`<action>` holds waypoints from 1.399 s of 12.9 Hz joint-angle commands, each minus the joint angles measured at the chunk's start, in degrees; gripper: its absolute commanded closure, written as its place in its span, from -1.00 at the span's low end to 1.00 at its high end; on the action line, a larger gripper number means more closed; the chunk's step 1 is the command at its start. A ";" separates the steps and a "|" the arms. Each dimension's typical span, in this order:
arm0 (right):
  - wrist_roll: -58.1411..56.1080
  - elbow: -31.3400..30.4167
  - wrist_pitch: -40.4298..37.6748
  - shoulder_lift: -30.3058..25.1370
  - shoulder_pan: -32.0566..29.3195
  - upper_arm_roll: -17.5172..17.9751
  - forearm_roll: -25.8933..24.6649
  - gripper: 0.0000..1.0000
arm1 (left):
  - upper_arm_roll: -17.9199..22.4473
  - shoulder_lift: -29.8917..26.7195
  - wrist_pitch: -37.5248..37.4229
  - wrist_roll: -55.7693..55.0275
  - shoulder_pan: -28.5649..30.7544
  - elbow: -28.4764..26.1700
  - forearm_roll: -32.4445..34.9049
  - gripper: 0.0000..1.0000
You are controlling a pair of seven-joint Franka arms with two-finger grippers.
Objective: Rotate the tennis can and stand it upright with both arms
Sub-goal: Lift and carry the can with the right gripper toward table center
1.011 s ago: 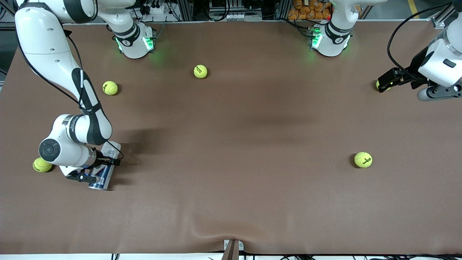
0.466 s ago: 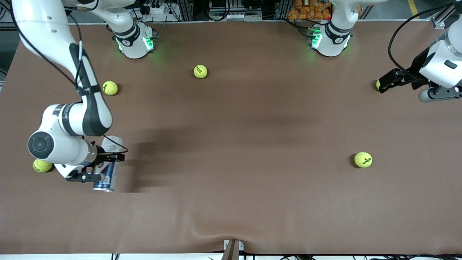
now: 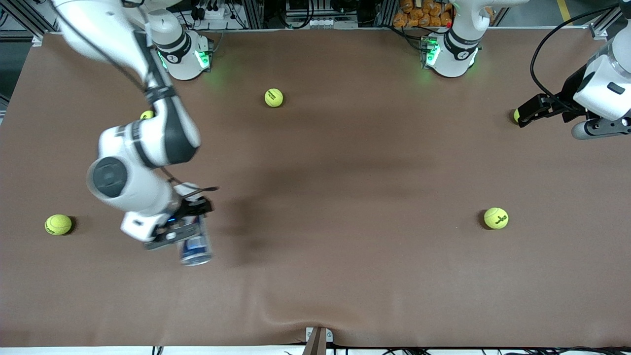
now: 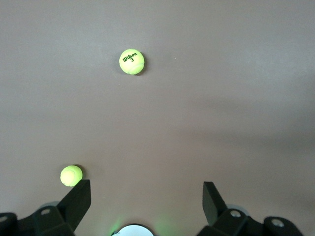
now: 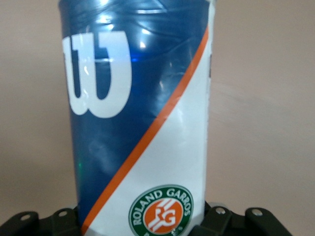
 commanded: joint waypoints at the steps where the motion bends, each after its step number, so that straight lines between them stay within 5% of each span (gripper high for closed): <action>1: -1.70 2.10 -0.94 0.52 5.65 -0.66 -1.23 -0.34 | -0.35 0.34 0.09 -0.53 0.29 0.60 0.62 -1.00; 6: -6.97 3.07 0.55 3.41 17.86 -0.66 -1.33 -0.34 | -0.35 0.34 0.09 -0.53 0.29 0.51 0.62 -1.00; 11: -18.82 3.68 11.95 9.30 25.60 -0.57 -1.50 -0.42 | -0.35 0.78 0.09 -0.71 0.38 0.51 0.62 -1.00; 18: -32.82 10.10 17.08 18.62 29.92 -0.66 -1.85 -0.57 | -0.35 1.04 0.18 -0.88 0.38 0.68 0.62 -1.00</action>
